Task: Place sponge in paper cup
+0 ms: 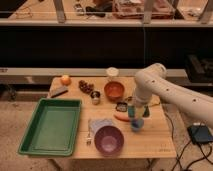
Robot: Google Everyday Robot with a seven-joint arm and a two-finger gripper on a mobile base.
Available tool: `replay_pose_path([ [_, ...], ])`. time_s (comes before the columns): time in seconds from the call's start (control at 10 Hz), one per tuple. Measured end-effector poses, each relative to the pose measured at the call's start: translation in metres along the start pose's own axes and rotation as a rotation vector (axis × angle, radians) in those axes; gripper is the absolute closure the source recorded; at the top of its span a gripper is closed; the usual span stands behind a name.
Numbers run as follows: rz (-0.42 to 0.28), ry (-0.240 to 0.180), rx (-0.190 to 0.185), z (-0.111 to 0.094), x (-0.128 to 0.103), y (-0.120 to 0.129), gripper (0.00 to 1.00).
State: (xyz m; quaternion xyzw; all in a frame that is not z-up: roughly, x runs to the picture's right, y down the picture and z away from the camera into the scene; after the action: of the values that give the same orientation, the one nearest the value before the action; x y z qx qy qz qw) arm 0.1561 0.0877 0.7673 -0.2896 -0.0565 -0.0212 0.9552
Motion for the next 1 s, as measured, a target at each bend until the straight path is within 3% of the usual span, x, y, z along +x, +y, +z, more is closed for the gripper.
replay_pose_path([
  [0.1, -0.001, -0.011, 0.008, 0.002, -0.005, -0.012, 0.86],
  [0.4, -0.014, -0.048, 0.074, 0.003, -0.029, -0.094, 0.86],
  [0.8, -0.021, -0.106, 0.163, -0.021, -0.057, -0.199, 0.86],
  [1.0, -0.032, -0.128, 0.189, -0.028, -0.077, -0.245, 0.86],
])
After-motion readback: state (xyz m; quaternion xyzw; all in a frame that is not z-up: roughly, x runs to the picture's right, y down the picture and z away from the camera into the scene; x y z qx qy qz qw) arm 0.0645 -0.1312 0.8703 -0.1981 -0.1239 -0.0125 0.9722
